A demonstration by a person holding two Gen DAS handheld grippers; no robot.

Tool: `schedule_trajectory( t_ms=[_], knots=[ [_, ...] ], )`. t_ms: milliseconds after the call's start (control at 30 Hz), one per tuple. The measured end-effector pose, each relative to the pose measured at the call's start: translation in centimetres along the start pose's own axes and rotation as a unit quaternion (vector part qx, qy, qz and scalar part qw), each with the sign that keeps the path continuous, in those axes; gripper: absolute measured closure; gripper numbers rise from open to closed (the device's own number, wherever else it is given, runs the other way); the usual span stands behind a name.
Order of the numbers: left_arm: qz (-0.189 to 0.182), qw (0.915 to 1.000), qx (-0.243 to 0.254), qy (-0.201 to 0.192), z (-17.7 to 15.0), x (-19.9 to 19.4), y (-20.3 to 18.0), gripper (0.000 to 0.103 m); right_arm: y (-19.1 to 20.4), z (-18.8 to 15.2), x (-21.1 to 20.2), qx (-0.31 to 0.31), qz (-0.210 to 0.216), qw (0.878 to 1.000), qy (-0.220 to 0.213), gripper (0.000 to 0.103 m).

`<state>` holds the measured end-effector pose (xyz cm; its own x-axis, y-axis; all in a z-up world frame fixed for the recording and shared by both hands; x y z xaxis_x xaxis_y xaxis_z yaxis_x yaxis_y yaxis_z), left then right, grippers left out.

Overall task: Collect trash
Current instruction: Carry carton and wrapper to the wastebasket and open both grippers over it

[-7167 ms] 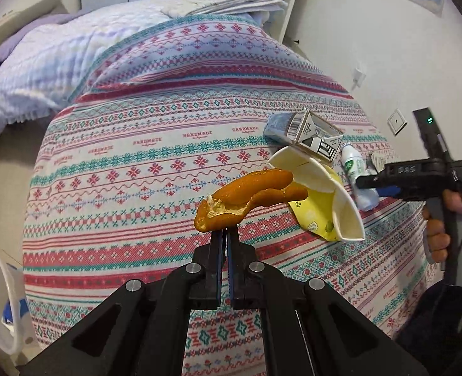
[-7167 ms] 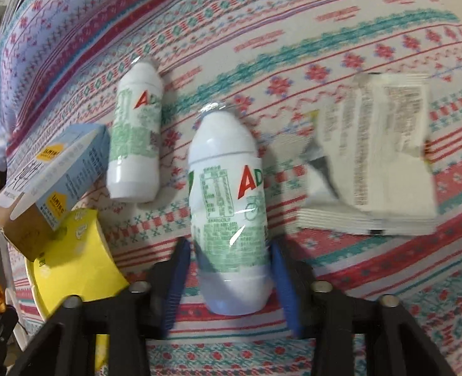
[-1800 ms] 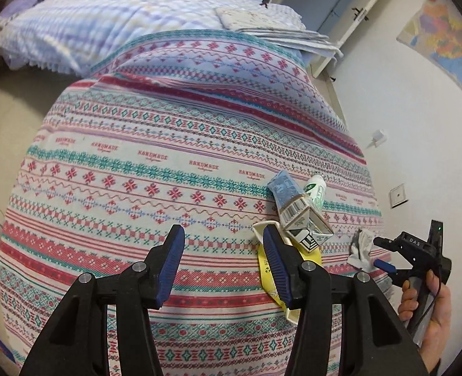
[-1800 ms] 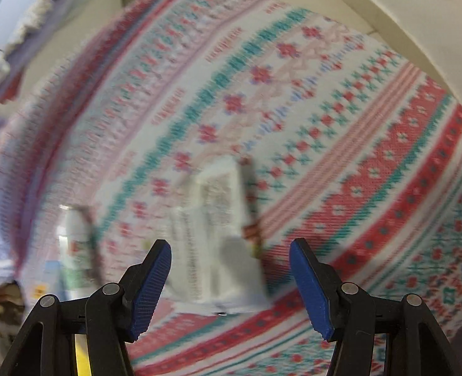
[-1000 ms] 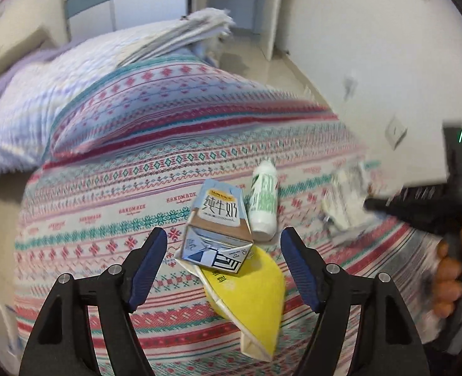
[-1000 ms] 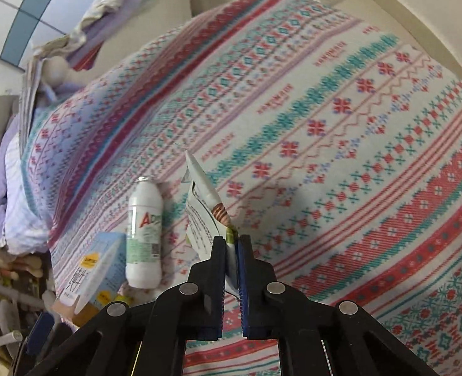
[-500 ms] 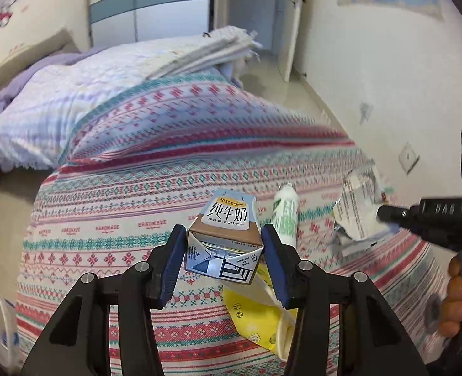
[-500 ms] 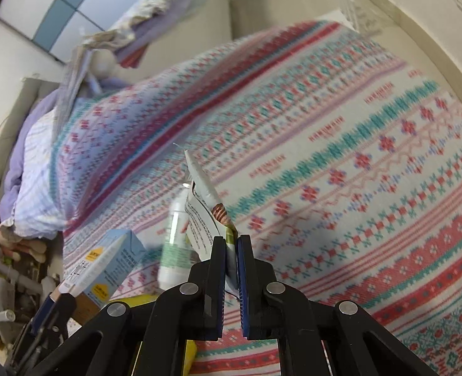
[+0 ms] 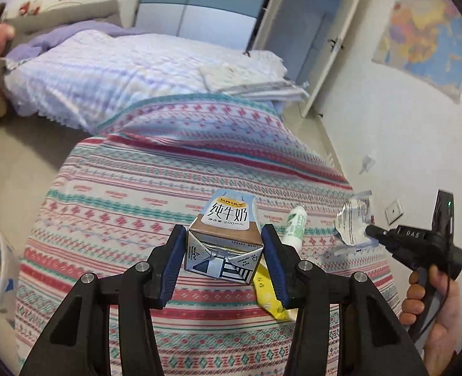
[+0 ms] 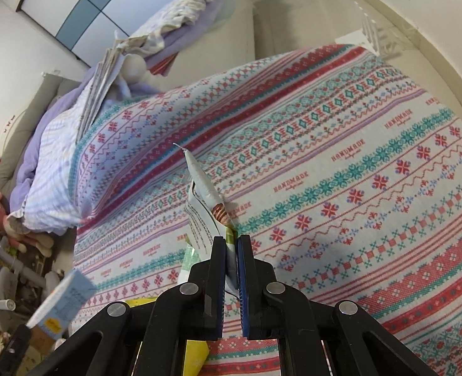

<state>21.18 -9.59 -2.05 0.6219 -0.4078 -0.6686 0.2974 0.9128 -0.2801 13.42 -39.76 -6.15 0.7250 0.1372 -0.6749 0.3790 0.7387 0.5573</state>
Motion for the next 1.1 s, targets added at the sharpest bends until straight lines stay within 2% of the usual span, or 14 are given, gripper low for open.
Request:
schedule_trajectory(
  t_ms=[367,667,900,1100],
  knots=[
    [0.012,0.9986,-0.049,-0.016,0.2,-3.2,5.5,0.051,2.9,-0.3,-1.9,-0.036,0.044,0.998,-0.029,0.098],
    [0.027,0.9968,-0.070,-0.026,-0.1,-5.3,10.0,0.051,5.8,-1.0,-2.3,-0.072,0.070,0.994,-0.043,0.098],
    [0.045,0.9941,-0.093,-0.033,-0.6,-7.0,14.5,0.051,9.8,-3.5,-1.3,-0.120,0.088,0.988,-0.031,0.098],
    [0.058,0.9904,-0.121,-0.033,-1.2,-8.1,18.5,0.051,14.3,-7.4,0.7,-0.167,0.105,0.980,0.000,0.097]
  ],
)
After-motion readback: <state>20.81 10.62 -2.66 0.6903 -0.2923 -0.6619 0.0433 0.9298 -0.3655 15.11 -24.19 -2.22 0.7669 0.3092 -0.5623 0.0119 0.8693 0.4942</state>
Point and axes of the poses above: each gripper's, at about its wrist camera, not at the fingertips, and x roughly the way its jaws point, y to its left, z to its top, the point moved 9 cm from there along x, roughly the way its jaws point, and after that the axes turned 1 degree about y, right-handed, at the moved point
